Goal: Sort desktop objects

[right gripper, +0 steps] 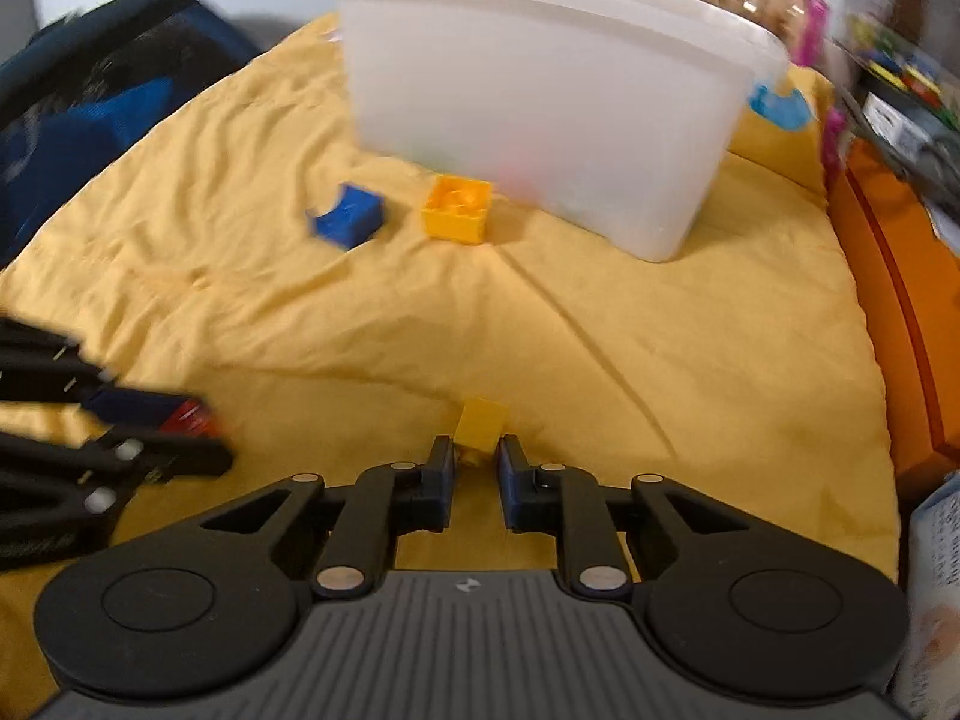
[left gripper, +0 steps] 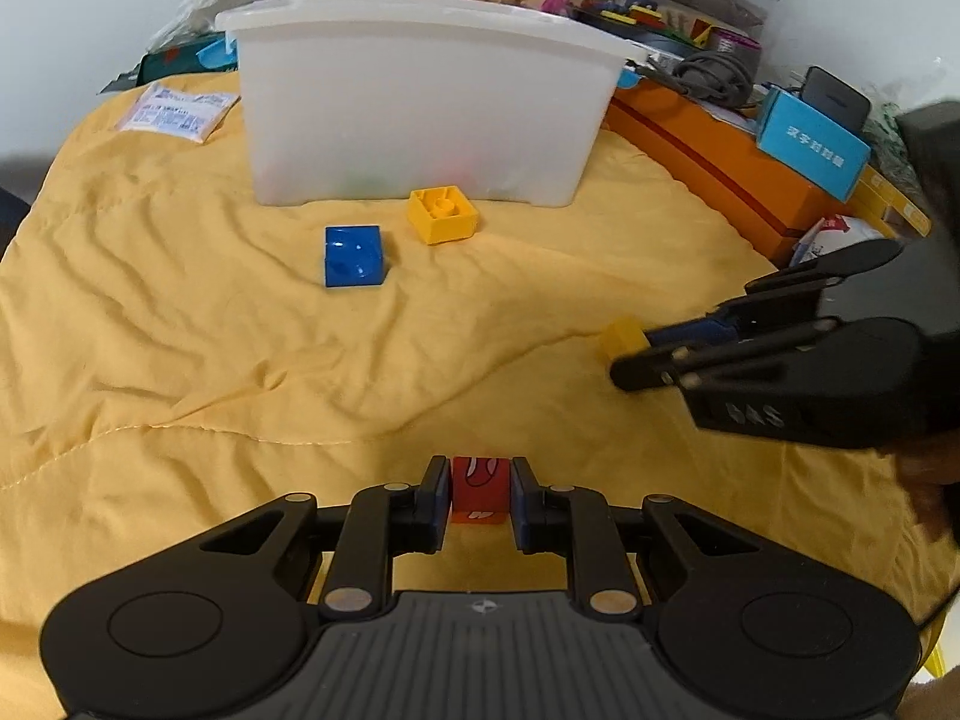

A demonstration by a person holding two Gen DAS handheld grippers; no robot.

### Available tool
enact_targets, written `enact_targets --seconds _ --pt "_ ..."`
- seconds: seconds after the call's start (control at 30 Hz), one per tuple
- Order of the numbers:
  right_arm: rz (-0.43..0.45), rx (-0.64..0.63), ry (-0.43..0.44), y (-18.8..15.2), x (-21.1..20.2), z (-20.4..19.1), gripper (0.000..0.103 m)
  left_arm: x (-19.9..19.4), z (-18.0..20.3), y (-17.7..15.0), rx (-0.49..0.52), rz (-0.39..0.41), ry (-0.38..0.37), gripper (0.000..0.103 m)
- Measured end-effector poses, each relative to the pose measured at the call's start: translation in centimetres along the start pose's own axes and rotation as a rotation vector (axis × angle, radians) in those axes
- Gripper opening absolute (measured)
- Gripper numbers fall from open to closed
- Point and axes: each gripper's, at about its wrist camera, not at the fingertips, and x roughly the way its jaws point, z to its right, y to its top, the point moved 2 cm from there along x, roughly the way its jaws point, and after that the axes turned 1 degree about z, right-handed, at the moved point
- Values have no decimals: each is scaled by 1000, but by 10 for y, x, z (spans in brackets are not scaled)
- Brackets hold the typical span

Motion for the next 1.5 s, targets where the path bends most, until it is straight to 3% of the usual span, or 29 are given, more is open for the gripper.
enact_targets --seconds 0.17,0.3,0.5,0.57,0.83,1.0,1.07,1.1,1.37,1.5 --pt "-139 -115 108 -5 -22 -16 18 -4 8 -7 63 11 23 23" --pt "-278 -135 181 -6 -18 -21 19 -4 10 -8 82 11 29 25" --pt "-163 -92 155 10 -10 -20 21 -4 10 -11 82 -4 28 35" --pt "-120 -91 155 14 -15 -21 29 -5 11 -12 84 -5 31 36" --pt "-113 -99 128 15 -23 -21 29 -7 9 -12 65 6 37 37" --pt "-125 -62 123 1 -12 -23 26 -7 10 -12 68 6 40 37" --pt "-95 -56 114 -2 -9 -25 16 -7 10 -12 69 5 39 37" --pt "-91 -60 105 -3 -7 -26 16 -7 10 -12 70 5 38 37" --pt "-155 -61 88 5 -26 -19 14 -9 9 -12 62 12 40 38" --pt "-215 -40 120 15 -27 -13 15 -10 9 -12 62 14 40 38"
